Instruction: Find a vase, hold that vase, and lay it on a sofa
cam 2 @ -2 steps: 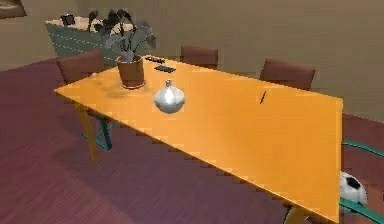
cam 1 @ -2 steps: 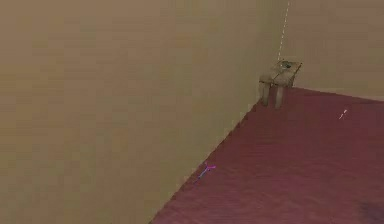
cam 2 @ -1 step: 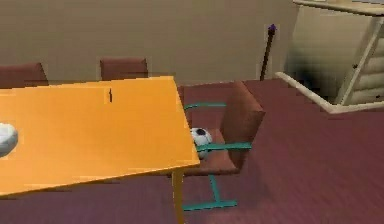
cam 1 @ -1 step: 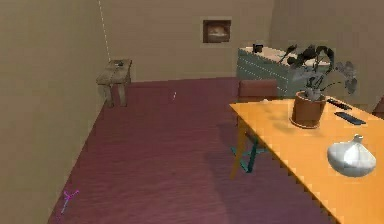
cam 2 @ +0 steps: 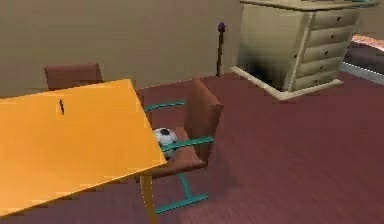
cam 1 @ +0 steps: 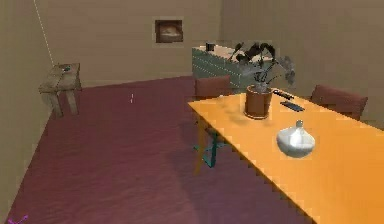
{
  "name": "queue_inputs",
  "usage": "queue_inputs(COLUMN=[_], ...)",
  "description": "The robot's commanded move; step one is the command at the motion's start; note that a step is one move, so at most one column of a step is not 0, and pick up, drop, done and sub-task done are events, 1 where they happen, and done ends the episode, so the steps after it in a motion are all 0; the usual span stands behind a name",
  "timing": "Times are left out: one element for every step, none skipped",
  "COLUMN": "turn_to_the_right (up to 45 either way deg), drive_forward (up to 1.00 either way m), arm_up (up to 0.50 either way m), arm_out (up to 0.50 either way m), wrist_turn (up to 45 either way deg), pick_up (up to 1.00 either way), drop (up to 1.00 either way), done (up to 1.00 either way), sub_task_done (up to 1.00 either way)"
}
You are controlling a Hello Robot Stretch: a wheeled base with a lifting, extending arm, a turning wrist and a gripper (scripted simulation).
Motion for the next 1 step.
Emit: queue_inputs(turn_to_the_right=[0.0], drive_forward=[0.85], arm_up=[0.0], arm_out=[0.0], wrist_turn=[0.0], pick_up=[0.0], drop=[0.0], done=[0.0], sub_task_done=[0.0])
